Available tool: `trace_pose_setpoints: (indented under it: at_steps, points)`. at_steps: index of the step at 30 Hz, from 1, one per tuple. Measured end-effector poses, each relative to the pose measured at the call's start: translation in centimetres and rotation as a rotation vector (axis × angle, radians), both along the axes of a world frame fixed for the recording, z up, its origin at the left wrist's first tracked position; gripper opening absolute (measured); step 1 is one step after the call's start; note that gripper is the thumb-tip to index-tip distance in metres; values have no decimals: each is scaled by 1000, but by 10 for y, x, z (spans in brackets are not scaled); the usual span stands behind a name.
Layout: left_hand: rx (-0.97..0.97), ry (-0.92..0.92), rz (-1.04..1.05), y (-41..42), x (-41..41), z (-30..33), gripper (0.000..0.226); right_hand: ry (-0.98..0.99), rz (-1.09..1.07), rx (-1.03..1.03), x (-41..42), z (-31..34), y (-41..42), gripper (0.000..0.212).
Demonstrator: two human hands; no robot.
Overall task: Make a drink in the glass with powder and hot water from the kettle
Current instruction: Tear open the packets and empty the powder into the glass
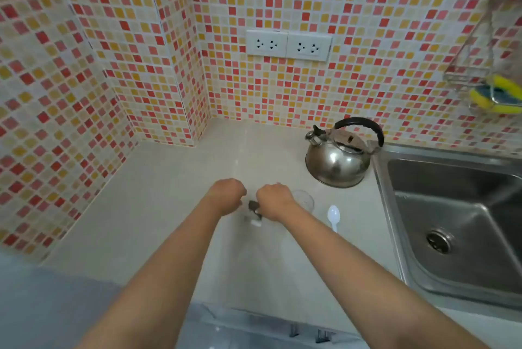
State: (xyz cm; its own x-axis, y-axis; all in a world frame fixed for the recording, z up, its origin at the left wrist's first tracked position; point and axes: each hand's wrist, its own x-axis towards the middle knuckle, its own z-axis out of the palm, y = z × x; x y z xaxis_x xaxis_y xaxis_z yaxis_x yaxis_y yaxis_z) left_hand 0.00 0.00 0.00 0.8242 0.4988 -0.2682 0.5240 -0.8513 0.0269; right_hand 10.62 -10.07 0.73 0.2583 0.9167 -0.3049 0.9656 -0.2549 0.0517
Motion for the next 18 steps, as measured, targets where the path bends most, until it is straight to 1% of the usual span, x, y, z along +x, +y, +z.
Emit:
trace_pose_setpoints:
  at_steps: [1, 5, 7, 10, 14, 18]
  points:
    - [0, 41, -4, -6, -3, -3, 37, -28, 20, -32, -6, -6, -2, 28]
    - [-45, 25, -17, -23, -11, -32, 27, -116, 158, -33, -16, -40, -9, 34]
    - [-81, 0, -12, -26, -13, -40, 29, -149, 191, -28, -18, -52, -11, 38]
    - [-132, -69, 68, -31, -14, -50, 28, -197, 218, 2, -20, -66, -13, 39]
    - [-85, -135, 58, -40, -12, -53, 27, -170, 240, 63, -21, -71, -17, 36]
    - [10, -69, -26, -48, -14, -58, 26, -116, 228, 96, -23, -75, -22, 32]
